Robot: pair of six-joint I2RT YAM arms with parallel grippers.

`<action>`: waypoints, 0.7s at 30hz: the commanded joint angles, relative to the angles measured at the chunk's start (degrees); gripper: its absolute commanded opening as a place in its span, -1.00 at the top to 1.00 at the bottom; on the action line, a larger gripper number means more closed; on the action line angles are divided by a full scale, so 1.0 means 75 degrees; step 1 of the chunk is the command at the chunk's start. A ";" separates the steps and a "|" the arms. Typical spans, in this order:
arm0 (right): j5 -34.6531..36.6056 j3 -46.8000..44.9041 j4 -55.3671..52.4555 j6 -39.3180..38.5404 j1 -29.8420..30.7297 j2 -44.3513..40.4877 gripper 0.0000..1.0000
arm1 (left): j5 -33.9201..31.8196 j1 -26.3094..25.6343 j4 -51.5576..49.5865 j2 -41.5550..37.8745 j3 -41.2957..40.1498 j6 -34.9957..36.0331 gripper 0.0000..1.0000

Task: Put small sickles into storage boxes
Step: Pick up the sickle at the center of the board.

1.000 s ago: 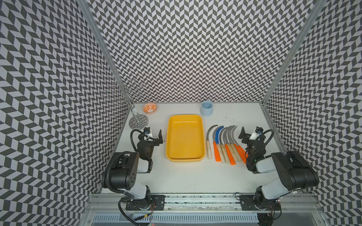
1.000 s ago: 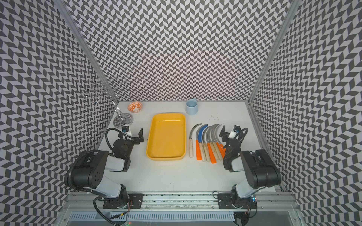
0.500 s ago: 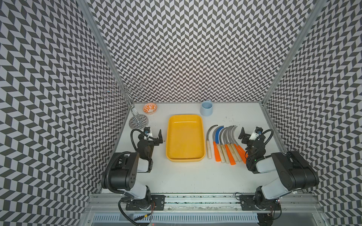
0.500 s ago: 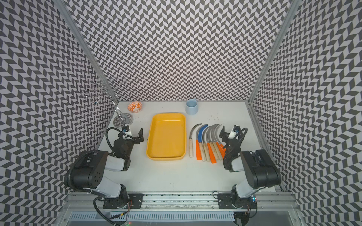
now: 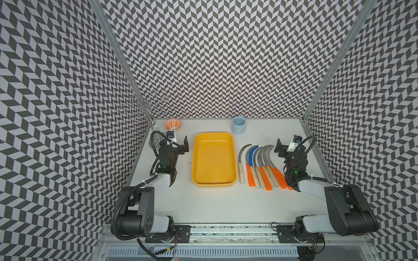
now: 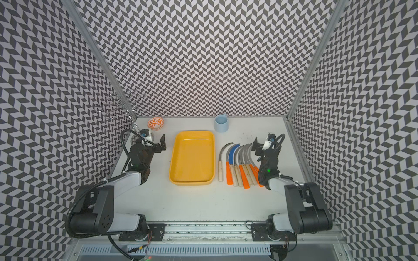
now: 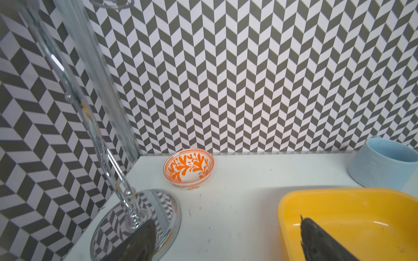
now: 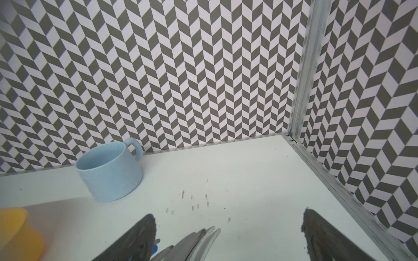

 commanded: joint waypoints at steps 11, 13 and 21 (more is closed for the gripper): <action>-0.1447 0.2939 -0.6080 0.1627 0.0535 -0.0370 -0.99 | -0.0329 -0.1602 -0.4803 -0.1211 0.1466 -0.1481 -1.00; -0.1689 0.3302 -0.6813 0.1726 0.0681 -0.0339 -0.99 | -0.0272 -0.1828 -0.5179 -0.1497 0.1430 -0.1664 -1.00; -0.1432 0.4303 -0.9641 0.2256 0.1912 -0.0417 -0.99 | 0.0235 -0.2431 -0.7575 -0.2490 0.1733 -0.2727 -1.00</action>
